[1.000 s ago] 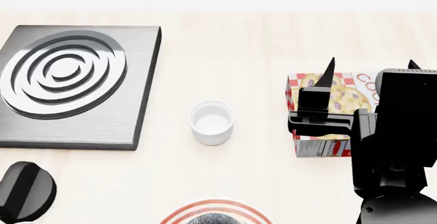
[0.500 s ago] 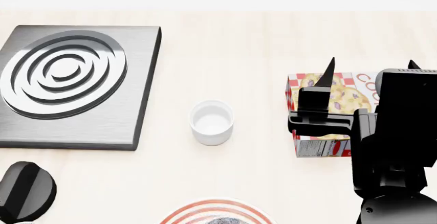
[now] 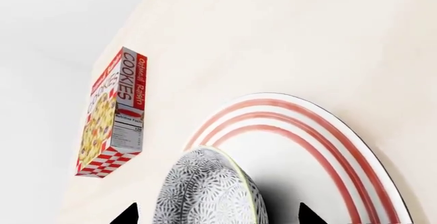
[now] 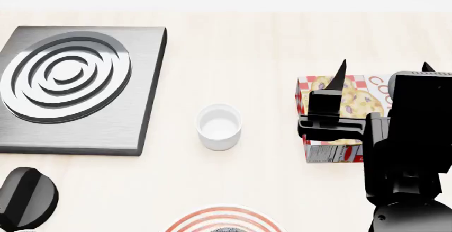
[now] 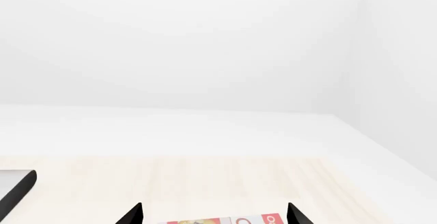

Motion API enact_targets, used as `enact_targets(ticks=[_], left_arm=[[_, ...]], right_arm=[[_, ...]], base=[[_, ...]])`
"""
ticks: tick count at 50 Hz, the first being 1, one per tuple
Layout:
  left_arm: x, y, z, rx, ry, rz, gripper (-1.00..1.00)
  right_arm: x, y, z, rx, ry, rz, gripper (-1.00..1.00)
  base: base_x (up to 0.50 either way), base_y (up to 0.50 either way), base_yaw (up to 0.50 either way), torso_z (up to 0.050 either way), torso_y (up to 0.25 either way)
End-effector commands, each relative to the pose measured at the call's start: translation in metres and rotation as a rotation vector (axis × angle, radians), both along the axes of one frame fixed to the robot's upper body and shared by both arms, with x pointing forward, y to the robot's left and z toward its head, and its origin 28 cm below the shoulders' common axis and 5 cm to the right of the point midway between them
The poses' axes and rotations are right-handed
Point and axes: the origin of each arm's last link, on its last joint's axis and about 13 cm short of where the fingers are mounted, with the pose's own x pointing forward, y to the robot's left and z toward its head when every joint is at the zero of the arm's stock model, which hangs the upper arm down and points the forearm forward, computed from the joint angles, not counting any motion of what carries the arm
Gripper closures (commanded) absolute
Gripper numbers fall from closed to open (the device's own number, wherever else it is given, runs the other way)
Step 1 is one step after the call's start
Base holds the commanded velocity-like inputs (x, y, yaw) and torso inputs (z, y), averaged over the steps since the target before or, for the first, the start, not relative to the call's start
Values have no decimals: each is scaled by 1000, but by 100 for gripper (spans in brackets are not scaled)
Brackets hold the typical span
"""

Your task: Pick the akita bowl on the stove and place it on the plate.

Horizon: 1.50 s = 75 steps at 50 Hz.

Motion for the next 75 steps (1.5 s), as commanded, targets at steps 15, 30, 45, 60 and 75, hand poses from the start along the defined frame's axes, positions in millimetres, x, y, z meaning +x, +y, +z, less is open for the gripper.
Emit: enact_targets(ticks=[15,30,45,60,75], left_arm=[[6,-13,18,-165,-1,23,-100],[7,-18,32,-285,27,54,-100],[9,-18,44,-391,60,93,-100],[15,-13,62,-524,92,155,-100],[24,-1,80,-649,116,227,-100]], right_arm=[[0,-1,0,7,-3,-4,-100],[0,-1,0,7,-2,-4,-100],[0,-1,0,6,-2,-4,-100],[0,-1,0,6,-2,-4,-100],[0,-1,0,7,-2,-4,-100]], base=[[0,0,0,0,0],[0,0,0,0,0],[0,0,0,0,0],[0,0,0,1,0],[0,0,0,0,0]])
